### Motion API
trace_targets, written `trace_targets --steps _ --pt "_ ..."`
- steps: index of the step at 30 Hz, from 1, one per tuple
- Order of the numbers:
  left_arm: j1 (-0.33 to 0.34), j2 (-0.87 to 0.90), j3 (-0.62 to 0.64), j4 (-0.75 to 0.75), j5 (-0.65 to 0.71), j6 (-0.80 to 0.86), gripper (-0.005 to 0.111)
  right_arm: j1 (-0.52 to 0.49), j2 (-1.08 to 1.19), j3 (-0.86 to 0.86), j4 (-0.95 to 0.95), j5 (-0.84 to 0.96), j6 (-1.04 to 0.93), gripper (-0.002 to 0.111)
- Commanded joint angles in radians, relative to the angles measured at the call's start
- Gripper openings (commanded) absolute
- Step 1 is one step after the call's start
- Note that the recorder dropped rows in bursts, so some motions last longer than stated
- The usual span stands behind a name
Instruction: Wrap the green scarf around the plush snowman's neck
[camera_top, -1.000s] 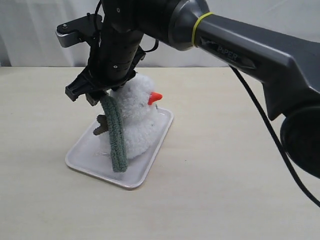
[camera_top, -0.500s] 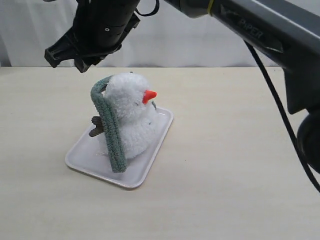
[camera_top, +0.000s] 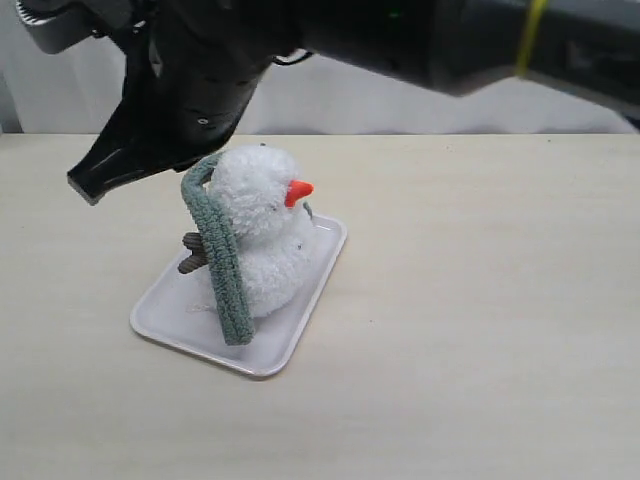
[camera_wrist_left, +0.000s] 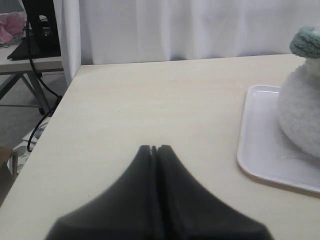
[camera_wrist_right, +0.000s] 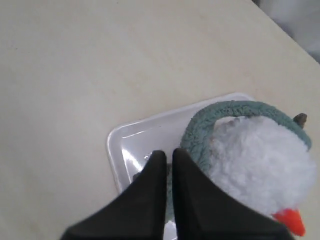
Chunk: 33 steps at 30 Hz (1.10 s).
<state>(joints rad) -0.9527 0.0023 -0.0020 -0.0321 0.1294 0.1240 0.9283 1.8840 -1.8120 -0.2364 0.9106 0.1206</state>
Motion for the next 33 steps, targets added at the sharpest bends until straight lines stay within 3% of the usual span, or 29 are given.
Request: trace_targets --steps 1,4,8,17,21,25,33 --pt "-0.002 -0.002 0.002 -0.013 -0.031 0.000 0.000 -0.081 -0.091 0.230 0.224 -0.207 -0.011 0.004" --pt "-0.002 -0.002 0.002 -0.013 -0.031 0.000 0.000 -0.124 -0.068 0.276 0.398 -0.200 -0.142 0.007" --pt "-0.002 -0.002 0.002 -0.013 -0.031 0.000 0.000 -0.111 -0.018 0.276 0.422 -0.208 -0.191 0.018" --pt "-0.002 -0.002 0.002 -0.013 -0.031 0.000 0.000 -0.113 0.028 0.276 0.391 -0.386 -0.204 0.014" --pt "-0.002 -0.002 0.002 -0.013 -0.031 0.000 0.000 -0.128 0.063 0.276 0.297 -0.379 -0.129 0.004" --pt "-0.002 -0.002 0.002 -0.013 -0.031 0.000 0.000 -0.151 0.072 0.276 0.211 -0.375 -0.045 0.004" --pt "-0.002 -0.002 0.002 -0.013 -0.031 0.000 0.000 -0.160 0.080 0.295 0.211 -0.310 -0.038 0.004"
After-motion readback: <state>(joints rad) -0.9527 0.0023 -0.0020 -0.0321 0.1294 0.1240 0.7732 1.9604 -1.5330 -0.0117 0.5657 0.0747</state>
